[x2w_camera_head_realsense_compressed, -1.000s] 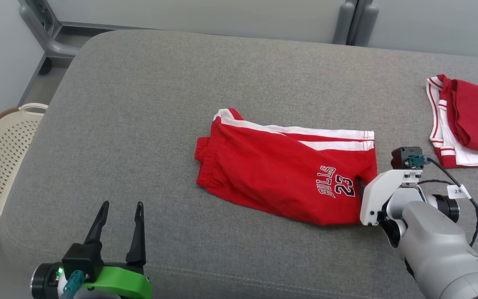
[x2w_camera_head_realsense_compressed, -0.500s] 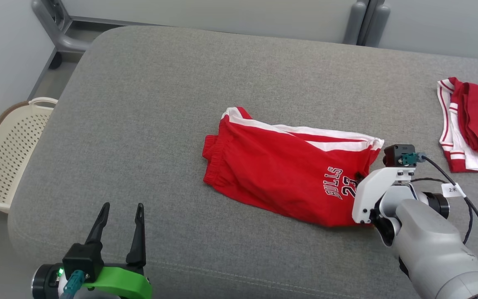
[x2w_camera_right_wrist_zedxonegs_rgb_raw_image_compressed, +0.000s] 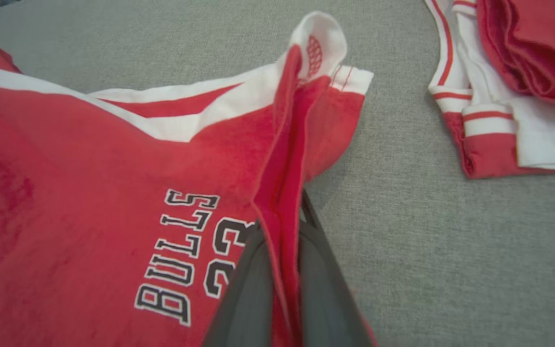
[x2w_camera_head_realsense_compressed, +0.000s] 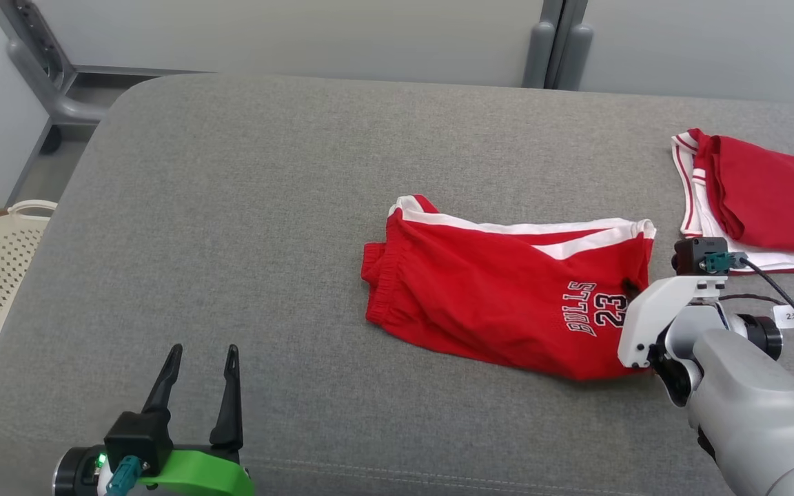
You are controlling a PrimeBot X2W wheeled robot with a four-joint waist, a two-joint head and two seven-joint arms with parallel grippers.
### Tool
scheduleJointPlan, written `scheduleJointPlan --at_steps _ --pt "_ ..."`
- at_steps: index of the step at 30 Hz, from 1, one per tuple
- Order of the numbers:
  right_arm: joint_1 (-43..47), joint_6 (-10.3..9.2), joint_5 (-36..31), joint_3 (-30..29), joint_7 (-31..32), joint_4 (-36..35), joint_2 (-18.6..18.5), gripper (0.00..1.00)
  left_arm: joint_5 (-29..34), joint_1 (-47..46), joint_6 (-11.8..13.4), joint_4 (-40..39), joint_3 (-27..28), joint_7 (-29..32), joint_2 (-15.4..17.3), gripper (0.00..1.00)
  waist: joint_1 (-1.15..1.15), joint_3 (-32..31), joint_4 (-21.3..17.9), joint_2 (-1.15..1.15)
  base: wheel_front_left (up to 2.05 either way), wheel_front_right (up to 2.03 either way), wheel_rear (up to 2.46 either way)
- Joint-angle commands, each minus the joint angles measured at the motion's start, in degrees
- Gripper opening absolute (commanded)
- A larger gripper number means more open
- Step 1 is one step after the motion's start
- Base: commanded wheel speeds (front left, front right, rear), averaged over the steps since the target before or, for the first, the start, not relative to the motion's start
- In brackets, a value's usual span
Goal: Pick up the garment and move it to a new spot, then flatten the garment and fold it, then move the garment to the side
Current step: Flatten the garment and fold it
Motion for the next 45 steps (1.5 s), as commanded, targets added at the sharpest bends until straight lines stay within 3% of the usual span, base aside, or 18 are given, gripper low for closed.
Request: scheduleJointPlan --at_steps 1,6,13,21,30,39,45 --pt "0.7 -0.09 0.9 0.4 0.3 -0.7 -0.4 0.00 -0.1 0.5 0.3 0.1 0.1 -0.2 0.0 1.00 0.00 -0.4 -0.6 0.00 0.00 0.00 0.00" --pt "1.9 -0.08 8.5 3.0 4.1 -8.5 -0.5 0.00 -0.5 0.5 0.3 0.3 0.0 -0.2 -0.1 1.00 0.00 -0.7 -1.2 0.00 0.00 0.00 0.00" --pt "2.5 -0.07 21.4 7.4 11.7 -22.5 -4.4 0.00 -0.6 0.7 0.3 0.6 -0.3 -0.2 -0.3 1.00 0.00 -1.4 -1.1 0.00 0.00 0.00 0.00" --pt "1.7 -0.05 29.9 10.6 15.6 -28.1 -4.7 0.00 -1.2 0.3 0.2 1.2 -1.8 -0.2 -0.5 1.00 0.00 -2.3 0.6 0.00 0.00 0.00 0.00" --pt "-2.1 -0.05 32.3 13.6 16.6 -21.2 0.6 0.00 -2.4 -0.1 0.9 2.2 -4.6 -0.2 -0.6 1.00 0.00 -3.1 4.5 0.00 0.00 0.00 0.00" --pt "-7.5 -0.05 32.9 12.5 13.3 -8.1 6.0 0.00 -4.7 -1.0 2.0 2.8 -9.0 -0.2 -0.7 1.00 0.00 -3.2 8.9 0.00 0.00 0.00 0.00" --pt "-9.5 -0.05 32.9 12.0 10.6 -1.8 7.7 0.00 -5.6 -1.4 2.5 3.3 -10.6 -0.2 -0.7 1.00 0.00 -2.9 10.7 0.00 0.00 0.00 0.00"
